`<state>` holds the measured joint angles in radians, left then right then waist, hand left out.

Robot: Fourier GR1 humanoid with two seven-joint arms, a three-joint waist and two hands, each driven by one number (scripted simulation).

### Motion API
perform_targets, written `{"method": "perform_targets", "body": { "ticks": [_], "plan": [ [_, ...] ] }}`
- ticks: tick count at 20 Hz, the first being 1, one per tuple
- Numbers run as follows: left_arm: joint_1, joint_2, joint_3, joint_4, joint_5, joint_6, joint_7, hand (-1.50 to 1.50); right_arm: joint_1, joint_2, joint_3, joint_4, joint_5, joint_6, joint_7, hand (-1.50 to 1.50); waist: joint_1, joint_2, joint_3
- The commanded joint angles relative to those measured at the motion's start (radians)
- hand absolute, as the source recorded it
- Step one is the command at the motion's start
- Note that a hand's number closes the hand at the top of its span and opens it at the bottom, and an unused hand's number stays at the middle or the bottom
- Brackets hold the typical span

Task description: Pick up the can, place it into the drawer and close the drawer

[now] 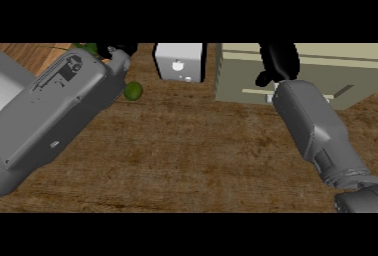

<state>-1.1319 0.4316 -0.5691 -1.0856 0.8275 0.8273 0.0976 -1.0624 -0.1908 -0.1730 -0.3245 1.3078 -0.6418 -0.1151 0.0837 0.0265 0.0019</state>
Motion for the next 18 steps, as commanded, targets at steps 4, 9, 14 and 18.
{"method": "perform_targets", "body": {
  "ticks": [4, 9, 14, 18],
  "plan": [
    [0.014, 0.026, 0.001, -0.066, -0.013, 0.013, 0.048, -1.5, -0.099, -0.046, -0.029, 0.075, 0.002, -0.034, 0.013, -1.5, 0.021, 0.004, 0.0],
    [0.03, 0.009, -0.015, -0.112, -0.026, 0.026, 0.047, -1.5, -0.148, -0.087, -0.042, 0.108, -0.001, 0.007, 0.015, -1.5, 0.039, 0.008, 0.001],
    [0.035, 0.05, -0.003, -0.128, -0.023, 0.004, 0.07, -1.5, -0.199, -0.04, -0.144, 0.121, -0.131, 0.127, -0.116, -1.5, 0.056, 0.009, 0.003],
    [0.06, 0.037, 0.002, -0.131, -0.028, 0.013, 0.052, -1.5, -0.183, 0.015, -0.291, 0.125, -0.29, 0.182, -0.198, -1.5, 0.035, 0.009, 0.005]
  ]
}}
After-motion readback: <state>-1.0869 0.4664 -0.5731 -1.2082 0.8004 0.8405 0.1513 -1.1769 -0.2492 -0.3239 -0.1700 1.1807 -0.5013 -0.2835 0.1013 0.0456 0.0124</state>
